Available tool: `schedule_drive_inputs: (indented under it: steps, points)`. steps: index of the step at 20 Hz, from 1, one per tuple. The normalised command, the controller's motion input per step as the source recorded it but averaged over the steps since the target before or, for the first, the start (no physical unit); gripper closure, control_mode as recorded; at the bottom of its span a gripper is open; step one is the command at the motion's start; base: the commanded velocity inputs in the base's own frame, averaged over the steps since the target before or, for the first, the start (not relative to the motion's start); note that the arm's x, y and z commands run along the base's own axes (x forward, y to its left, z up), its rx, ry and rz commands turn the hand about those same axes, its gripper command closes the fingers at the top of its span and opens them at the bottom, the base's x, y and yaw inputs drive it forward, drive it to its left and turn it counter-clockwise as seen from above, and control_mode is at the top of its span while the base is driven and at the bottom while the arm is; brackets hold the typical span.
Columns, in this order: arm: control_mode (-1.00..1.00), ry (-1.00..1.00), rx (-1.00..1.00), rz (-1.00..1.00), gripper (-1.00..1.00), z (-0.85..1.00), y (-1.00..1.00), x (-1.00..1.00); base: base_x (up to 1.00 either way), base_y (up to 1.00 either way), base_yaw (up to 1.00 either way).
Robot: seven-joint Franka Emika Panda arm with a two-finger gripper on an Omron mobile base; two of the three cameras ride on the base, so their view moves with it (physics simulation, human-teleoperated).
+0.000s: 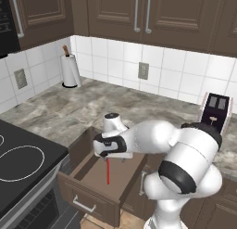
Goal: Take a straw from the drawer in front and place it inside the glass cup on the dining counter.
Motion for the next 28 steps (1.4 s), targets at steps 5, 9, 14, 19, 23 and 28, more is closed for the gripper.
schedule_drive_inputs:
  steps: [5,9,14,19,23,28]
  points:
    - [-1.0,0.0,0.0,-0.01,-1.0,-0.24,0.0,0.3,0.0,0.0,0.0]
    - [-1.0,0.0,0.0,0.0,-1.0,-0.16,0.03,0.28,0.0,0.0,0.0]
    - [-1.0,0.0,0.0,0.0,-1.0,-0.17,0.01,0.27,0.0,0.0,0.0]
    - [-1.0,0.0,0.0,0.0,-1.0,-0.24,0.06,0.18,0.0,0.0,0.0]
    - [-1.0,0.0,0.0,0.0,-1.0,-0.26,0.01,0.1,0.0,0.0,0.0]
    - [-1.0,0.0,0.0,0.0,-1.0,-0.24,0.05,0.16,0.0,0.0,0.0]
